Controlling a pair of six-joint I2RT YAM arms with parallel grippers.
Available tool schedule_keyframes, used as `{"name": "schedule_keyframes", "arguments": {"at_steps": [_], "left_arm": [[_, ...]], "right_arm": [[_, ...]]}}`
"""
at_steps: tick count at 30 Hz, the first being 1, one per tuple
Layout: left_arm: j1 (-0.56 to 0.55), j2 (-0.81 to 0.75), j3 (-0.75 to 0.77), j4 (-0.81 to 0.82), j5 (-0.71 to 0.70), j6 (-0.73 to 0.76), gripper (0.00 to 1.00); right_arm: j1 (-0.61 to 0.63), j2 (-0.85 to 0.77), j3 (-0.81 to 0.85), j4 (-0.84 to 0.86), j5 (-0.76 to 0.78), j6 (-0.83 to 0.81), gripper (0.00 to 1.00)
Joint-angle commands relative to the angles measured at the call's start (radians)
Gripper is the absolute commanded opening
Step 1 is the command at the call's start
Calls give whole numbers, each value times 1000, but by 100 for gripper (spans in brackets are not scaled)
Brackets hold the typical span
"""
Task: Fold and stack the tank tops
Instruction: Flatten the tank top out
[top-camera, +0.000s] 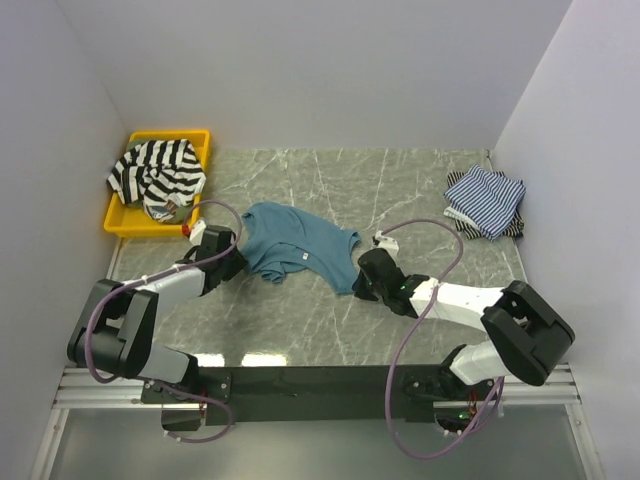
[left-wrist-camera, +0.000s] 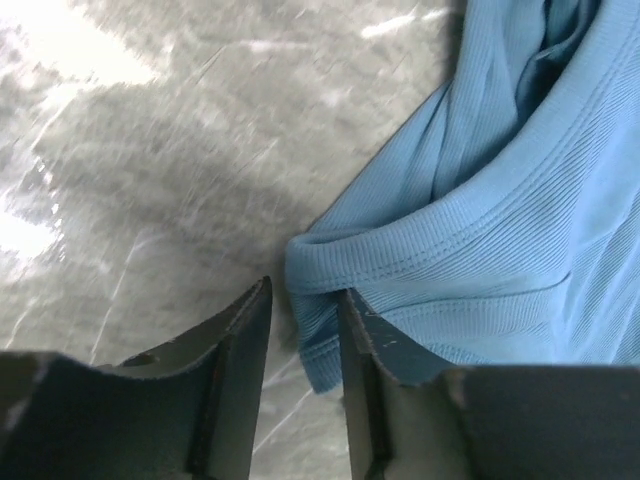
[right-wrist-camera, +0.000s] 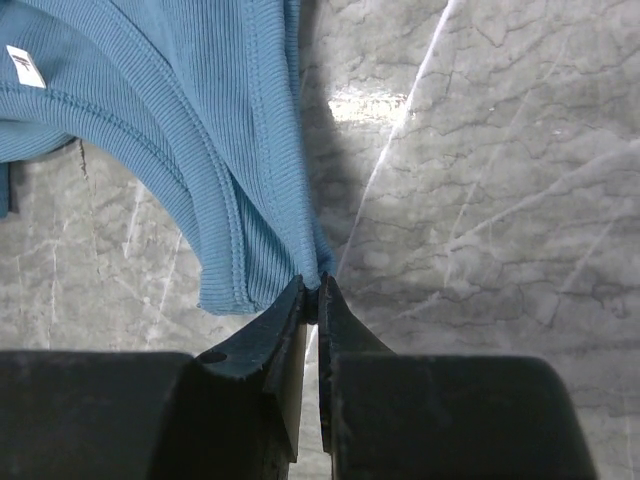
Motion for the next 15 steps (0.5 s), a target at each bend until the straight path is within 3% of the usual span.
{"name": "schedule_keyframes", "arguments": {"at_steps": [1, 11, 15], "left_arm": [[5, 24, 28, 61, -15, -4, 38], [8, -20, 57, 29, -8, 5, 4], [8, -130, 86, -47, -2, 19, 1]], "right_arm": [[7, -51, 33, -24, 45, -10, 0], [6, -232, 108, -175, 94, -55, 0], [3, -299, 153, -227, 113, -78, 0]]}}
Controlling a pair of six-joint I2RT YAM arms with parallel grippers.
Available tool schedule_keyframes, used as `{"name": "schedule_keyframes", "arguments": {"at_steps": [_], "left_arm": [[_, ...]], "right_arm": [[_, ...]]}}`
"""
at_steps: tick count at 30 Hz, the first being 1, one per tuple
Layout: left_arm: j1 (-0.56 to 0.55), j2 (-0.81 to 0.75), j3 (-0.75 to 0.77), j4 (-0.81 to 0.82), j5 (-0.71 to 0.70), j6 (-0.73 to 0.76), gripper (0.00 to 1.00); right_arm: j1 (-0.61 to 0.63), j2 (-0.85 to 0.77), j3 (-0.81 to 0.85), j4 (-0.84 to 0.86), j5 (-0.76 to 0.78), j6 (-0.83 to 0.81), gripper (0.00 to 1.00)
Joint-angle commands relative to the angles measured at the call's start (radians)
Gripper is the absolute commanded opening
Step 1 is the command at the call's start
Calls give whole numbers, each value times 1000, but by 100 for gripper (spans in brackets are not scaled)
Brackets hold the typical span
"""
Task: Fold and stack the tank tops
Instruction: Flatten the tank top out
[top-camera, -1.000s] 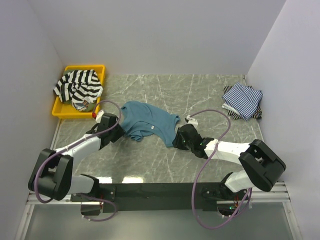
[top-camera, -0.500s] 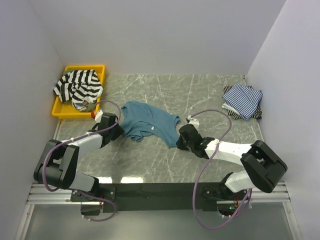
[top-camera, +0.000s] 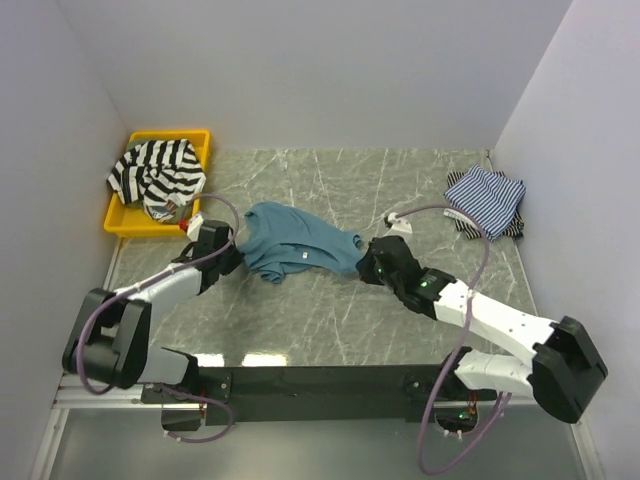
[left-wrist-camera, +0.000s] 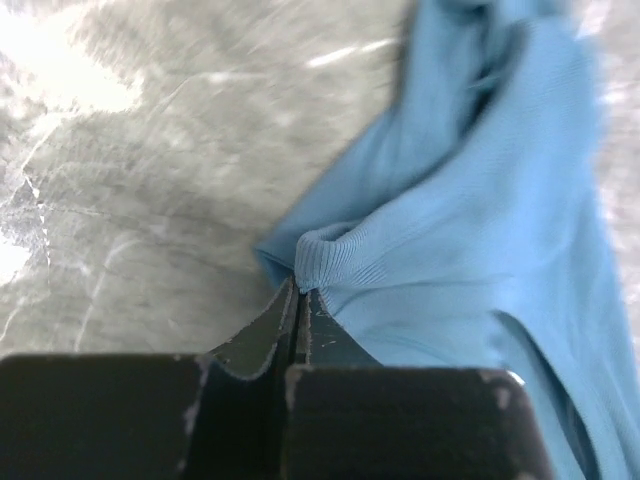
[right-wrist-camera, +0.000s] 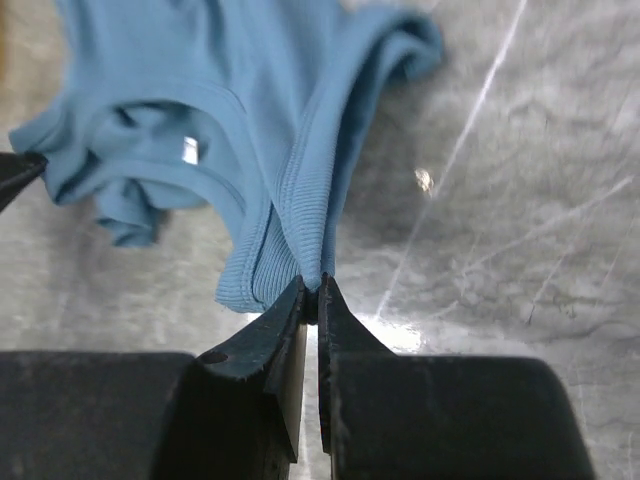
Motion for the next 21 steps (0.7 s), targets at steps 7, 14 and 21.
{"name": "schedule_keyframes", "arguments": {"at_steps": [7, 14, 21], "left_arm": [[4, -344, 178, -214, -33, 57, 1], [-2, -544, 411, -329, -16, 143, 0], [-21, -594, 675, -406, 39, 243, 1]], "right_arm": [[-4, -173, 171, -135, 120, -94, 0], [-6, -301, 351, -174, 177, -187, 0], [-4, -358, 590, -180, 142, -292, 0]]}}
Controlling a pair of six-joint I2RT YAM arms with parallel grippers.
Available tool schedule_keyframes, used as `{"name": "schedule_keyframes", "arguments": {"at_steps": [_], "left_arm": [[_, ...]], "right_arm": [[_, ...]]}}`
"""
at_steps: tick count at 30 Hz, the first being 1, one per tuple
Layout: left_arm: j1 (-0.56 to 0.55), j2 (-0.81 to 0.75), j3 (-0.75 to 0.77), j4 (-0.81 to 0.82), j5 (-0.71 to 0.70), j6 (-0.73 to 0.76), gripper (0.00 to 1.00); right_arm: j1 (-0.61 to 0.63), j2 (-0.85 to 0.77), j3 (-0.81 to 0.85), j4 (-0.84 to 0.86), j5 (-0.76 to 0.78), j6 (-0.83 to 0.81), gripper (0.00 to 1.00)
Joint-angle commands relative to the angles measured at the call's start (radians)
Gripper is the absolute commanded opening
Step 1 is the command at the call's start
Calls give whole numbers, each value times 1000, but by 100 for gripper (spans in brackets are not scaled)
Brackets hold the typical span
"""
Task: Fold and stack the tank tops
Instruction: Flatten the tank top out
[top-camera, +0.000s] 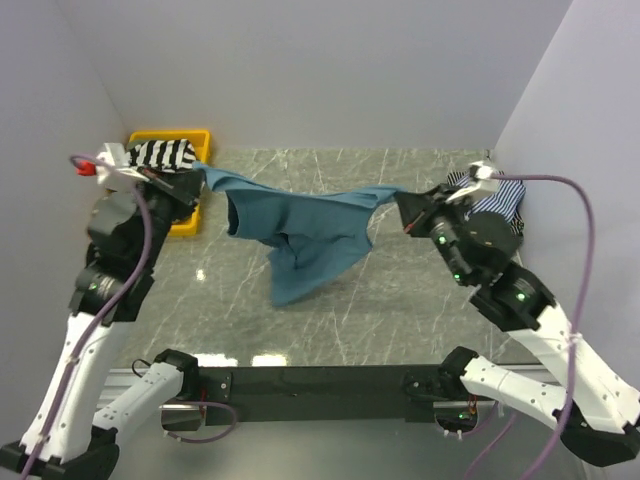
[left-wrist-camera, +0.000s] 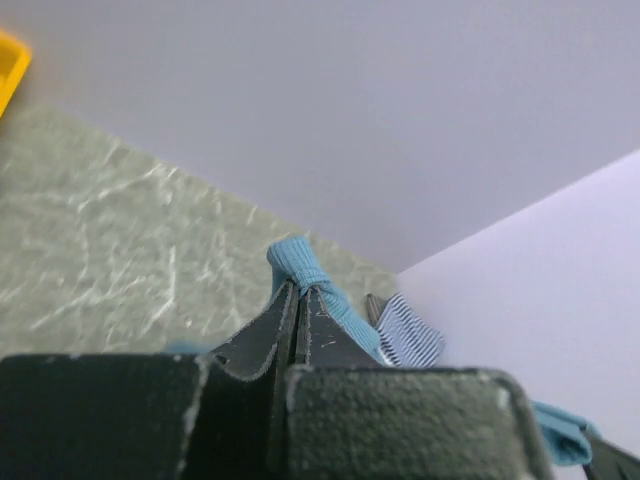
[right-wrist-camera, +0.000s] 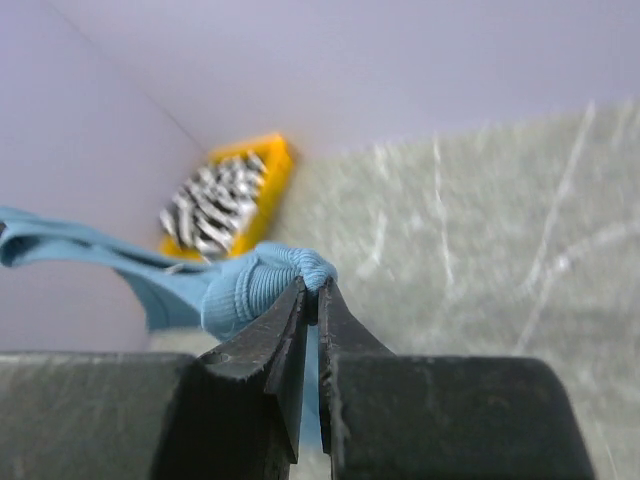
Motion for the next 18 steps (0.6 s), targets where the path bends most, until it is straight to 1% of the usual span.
{"name": "schedule_keyframes", "arguments": {"at_steps": [1, 3, 7, 10, 13, 18], "left_arm": [[-4, -38, 137, -34, 34, 83, 1], [-4, -47, 183, -48, 48, 100, 0], [-4, -58, 284, -59, 87, 109, 1], [-4, -64, 313, -60, 108, 104, 1], [-4, -69, 309, -53, 130, 92, 1], [-4, -89, 271, -37, 151, 77, 1]], "right_arm": [[-2, -32, 129, 3, 10, -95, 0], [-2, -30, 198, -9, -23, -117, 0], [-2, -56, 264, -5, -98, -137, 0], [-4, -71, 296, -15, -128, -143, 0], [-2, -82, 300, -23, -131, -147, 0], [-4, -128, 235, -2, -131, -149, 0]]}}
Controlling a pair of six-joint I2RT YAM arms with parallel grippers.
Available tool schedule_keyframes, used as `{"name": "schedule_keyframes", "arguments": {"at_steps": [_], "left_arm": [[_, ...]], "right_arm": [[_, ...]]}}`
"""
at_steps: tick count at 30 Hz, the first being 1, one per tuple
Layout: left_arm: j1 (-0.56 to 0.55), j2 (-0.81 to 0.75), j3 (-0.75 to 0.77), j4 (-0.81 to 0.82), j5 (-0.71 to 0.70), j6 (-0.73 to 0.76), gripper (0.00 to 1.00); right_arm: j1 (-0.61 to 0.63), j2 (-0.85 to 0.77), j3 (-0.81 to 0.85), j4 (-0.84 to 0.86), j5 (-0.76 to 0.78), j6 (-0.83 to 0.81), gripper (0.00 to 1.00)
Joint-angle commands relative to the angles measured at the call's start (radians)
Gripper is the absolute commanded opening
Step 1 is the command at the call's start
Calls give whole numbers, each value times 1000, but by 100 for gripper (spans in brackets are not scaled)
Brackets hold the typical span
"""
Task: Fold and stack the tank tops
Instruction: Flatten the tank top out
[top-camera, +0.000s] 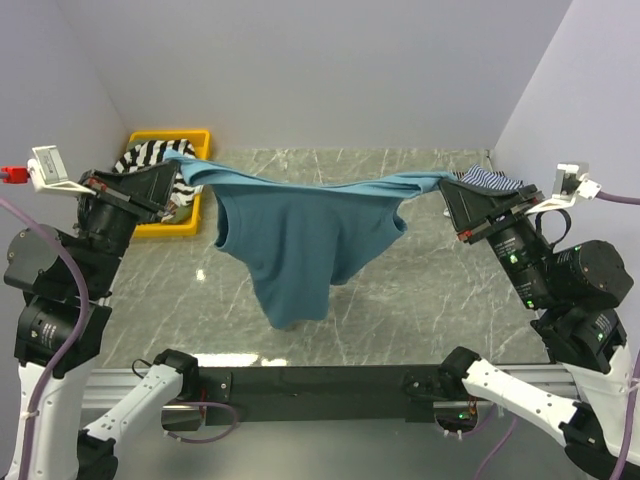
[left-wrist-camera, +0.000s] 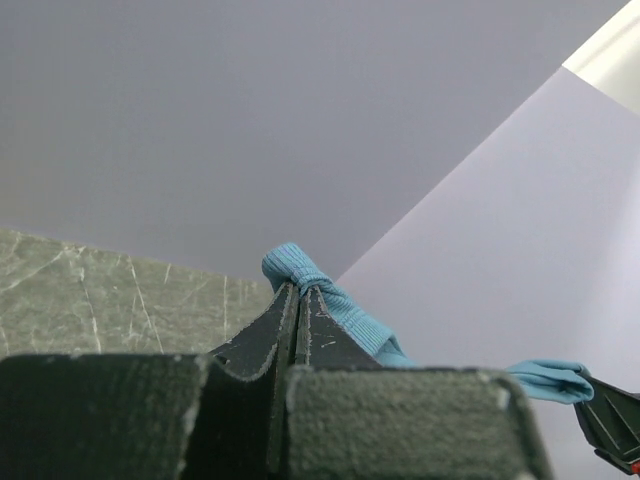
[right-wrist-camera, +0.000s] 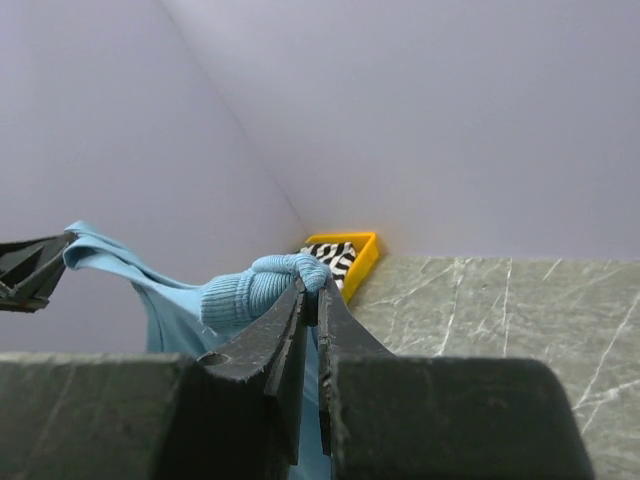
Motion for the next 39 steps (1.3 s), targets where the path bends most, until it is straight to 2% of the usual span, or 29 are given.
{"name": "schedule_keyframes", "arguments": {"at_steps": [1, 7, 11, 14, 15, 17, 20, 21, 22, 23, 24, 25, 26, 27, 28, 30, 33, 34, 36, 38, 39], "left_arm": [[2, -29, -22, 32, 10, -1, 1], [2, 32, -131, 69, -18, -32, 1], [2, 175, -244, 231, -24, -85, 1], [5, 366, -263, 361, -47, -113, 1], [16, 423, -242, 392, -47, -121, 1], [25, 612, -193, 458, -50, -133, 0], [48, 917, 2, 506, -22, -116, 1], [69, 1000, 136, 479, -4, -119, 1], [83, 1155, 203, 471, 72, -127, 7], [100, 1227, 269, 446, 124, -160, 13], [125, 1282, 354, 436, 155, -174, 26], [134, 1334, 363, 448, 197, -180, 36], [140, 1335, 357, 460, 196, -179, 43], [148, 1300, 317, 465, 189, -174, 55], [149, 1268, 281, 489, 176, -167, 61], [149, 1203, 177, 492, 133, -162, 64], [139, 1074, 37, 390, 44, -222, 62], [131, 1001, -9, 368, 4, -242, 59], [97, 923, -158, 285, -103, -306, 53], [62, 791, -284, 277, -178, -357, 51], [27, 708, -410, 287, -230, -368, 50]], "right_arm": [[-4, -35, -25, 22, 11, -27, 0], [-2, 45, -82, 50, 74, -46, 0], [-33, 206, -108, 111, 115, -99, 0], [-217, 416, -91, 168, -94, -73, 0], [-319, 528, -90, 201, -199, -33, 0], [-378, 657, -44, 287, -243, -17, 0], [-436, 942, 161, 288, -260, -10, 0], [-444, 1081, 226, 265, -260, -5, 0], [-465, 1150, 286, 240, -260, 2, 7], [-476, 1216, 437, 197, -288, 15, 13], [-484, 1321, 509, 117, -293, 16, 30], [-489, 1357, 609, 87, -291, 18, 42], [-493, 1379, 637, 67, -285, 15, 52], [-495, 1386, 650, 47, -273, 12, 64], [-496, 1373, 624, 47, -265, 12, 68], [-495, 1300, 557, 76, -222, 27, 73], [-492, 1180, 420, 73, -171, 70, 74], [-490, 1144, 329, 67, -161, 81, 74], [-480, 1028, 212, 85, -138, 110, 73], [-469, 937, 5, 120, -145, 145, 71], [-457, 850, -70, 154, -144, 157, 68]]}}
